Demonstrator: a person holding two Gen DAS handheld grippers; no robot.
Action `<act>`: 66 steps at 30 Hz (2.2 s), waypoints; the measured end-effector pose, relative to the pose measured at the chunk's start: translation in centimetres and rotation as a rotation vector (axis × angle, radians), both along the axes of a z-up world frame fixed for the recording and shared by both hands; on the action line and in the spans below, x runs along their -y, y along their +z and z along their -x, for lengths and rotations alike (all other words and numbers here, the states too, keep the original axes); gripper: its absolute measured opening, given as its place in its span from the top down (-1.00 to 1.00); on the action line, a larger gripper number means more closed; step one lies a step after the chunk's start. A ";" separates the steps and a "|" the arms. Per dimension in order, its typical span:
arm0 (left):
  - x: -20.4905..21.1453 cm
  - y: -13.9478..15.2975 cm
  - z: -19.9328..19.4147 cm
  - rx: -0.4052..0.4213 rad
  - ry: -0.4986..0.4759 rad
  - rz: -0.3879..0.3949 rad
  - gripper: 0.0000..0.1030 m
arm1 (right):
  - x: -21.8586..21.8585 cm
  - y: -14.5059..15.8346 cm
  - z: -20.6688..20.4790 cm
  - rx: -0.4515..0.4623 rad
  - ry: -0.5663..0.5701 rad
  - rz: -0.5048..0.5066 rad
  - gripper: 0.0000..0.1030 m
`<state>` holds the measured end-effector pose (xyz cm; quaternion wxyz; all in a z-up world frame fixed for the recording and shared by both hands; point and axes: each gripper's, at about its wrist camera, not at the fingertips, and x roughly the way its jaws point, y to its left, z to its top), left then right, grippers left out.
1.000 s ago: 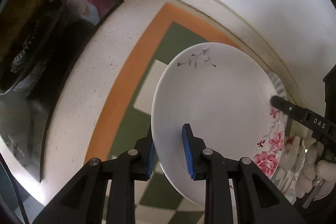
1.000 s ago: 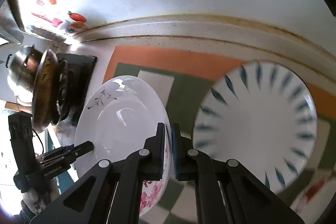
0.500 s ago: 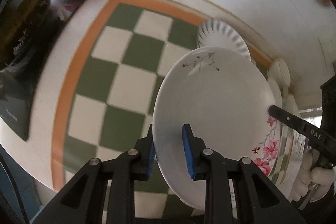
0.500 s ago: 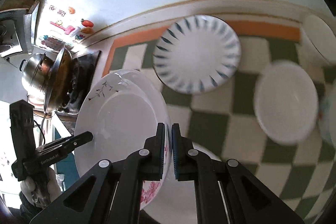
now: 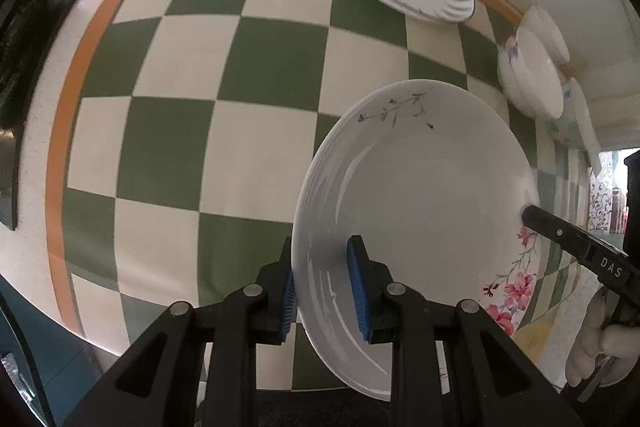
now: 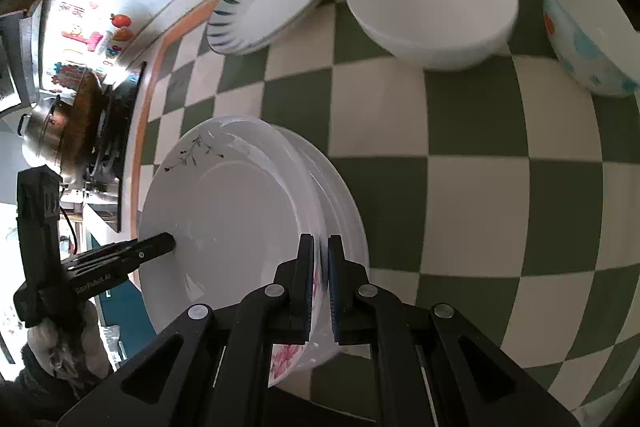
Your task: Organize plates and bowls
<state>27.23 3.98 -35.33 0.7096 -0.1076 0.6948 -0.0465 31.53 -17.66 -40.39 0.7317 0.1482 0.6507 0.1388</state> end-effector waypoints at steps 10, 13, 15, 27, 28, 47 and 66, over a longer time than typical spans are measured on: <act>1.3 -0.8 -0.4 -0.032 -0.016 -0.020 0.55 | 0.7 -1.2 0.4 -0.015 -0.005 0.017 0.84; 1.8 -1.2 -0.4 -0.041 -0.028 -0.038 0.56 | 0.6 -1.1 0.2 -0.020 0.004 0.041 0.84; 2.3 -1.4 -0.5 -0.044 -0.043 -0.054 0.56 | 0.6 -1.2 0.1 -0.029 0.008 0.057 0.84; 1.6 -1.3 -1.4 -0.093 -0.036 -0.057 0.55 | 1.2 -1.1 0.0 -0.058 -0.016 0.028 0.83; 1.6 -1.3 -1.4 -0.093 -0.038 -0.059 0.55 | 1.2 -1.2 0.0 -0.061 -0.017 0.027 0.81; 0.7 6.8 -7.1 0.035 -0.019 -0.109 0.46 | 1.4 4.3 -3.0 -0.003 -0.026 -0.018 0.67; -1.9 -1.2 -25.7 -0.020 0.069 -0.023 0.28 | -1.4 2.8 -25.4 0.007 -0.118 0.030 0.16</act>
